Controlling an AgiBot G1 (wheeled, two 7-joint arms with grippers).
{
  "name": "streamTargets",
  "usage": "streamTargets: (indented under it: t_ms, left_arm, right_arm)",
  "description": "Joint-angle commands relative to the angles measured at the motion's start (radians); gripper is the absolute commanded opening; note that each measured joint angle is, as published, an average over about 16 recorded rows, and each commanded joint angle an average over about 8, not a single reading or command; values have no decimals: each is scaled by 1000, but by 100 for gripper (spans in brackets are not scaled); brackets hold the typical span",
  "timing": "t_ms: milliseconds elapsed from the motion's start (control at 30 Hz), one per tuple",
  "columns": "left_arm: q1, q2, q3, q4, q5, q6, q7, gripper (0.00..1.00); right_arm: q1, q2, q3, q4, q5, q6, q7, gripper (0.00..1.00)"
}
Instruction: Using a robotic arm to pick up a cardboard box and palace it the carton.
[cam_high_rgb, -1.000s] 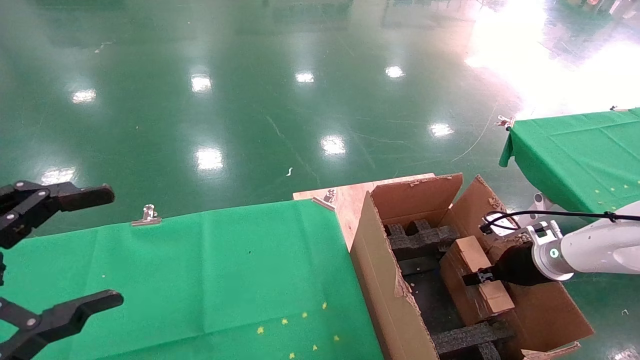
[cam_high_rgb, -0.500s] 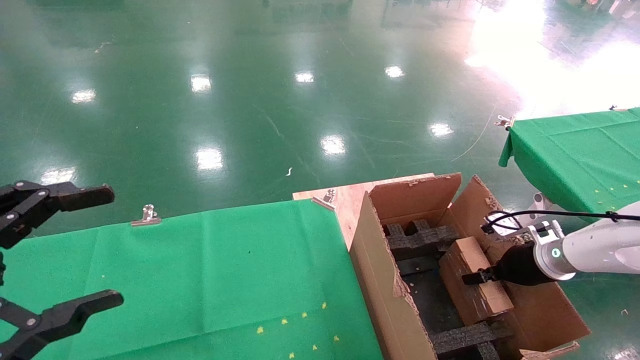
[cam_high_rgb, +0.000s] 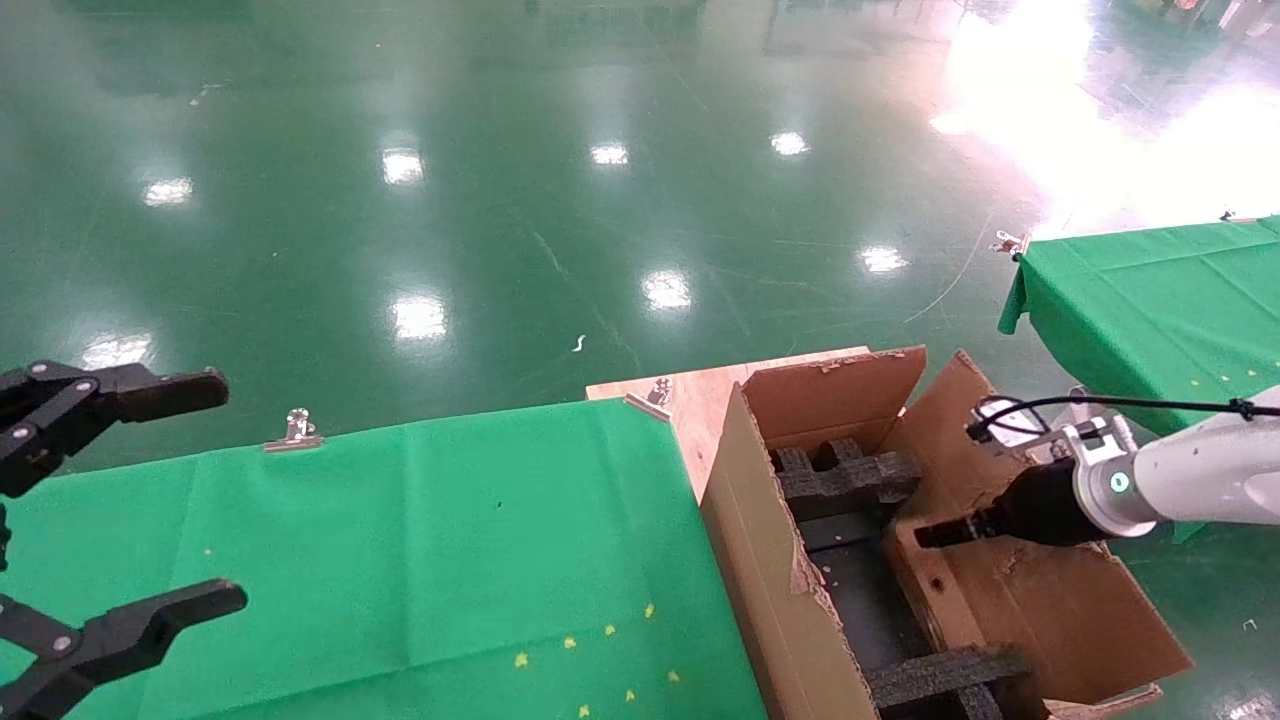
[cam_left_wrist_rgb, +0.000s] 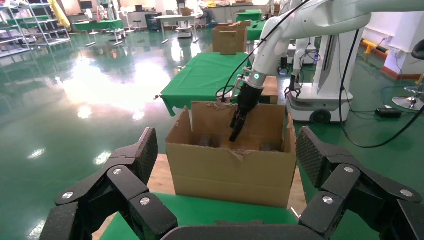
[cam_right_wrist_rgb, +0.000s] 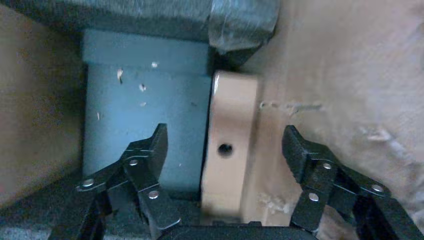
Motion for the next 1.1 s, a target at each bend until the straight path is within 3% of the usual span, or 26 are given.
streamTargets:
  t_ms: [33,333,533,800,1100]
  left_arm:
    - [0,0,0,0,0,0,0,100]
    - [0,0,0,0,0,0,0,100]
    - [0,0,0,0,0,0,0,100]
    - [0,0,0,0,0,0,0,100]
    - [0,0,0,0,0,0,0,100]
  right_arm:
    - [6,4,1,6,-1,3,0,100]
    - [97,45,25,114,10,-3,-4,100]
    - [159,99,67,270,63,-37,-21,100]
    - [165,178,129,471,176,-80,-75,100]
    - [162,195,143,507,205,-89,-85,100]
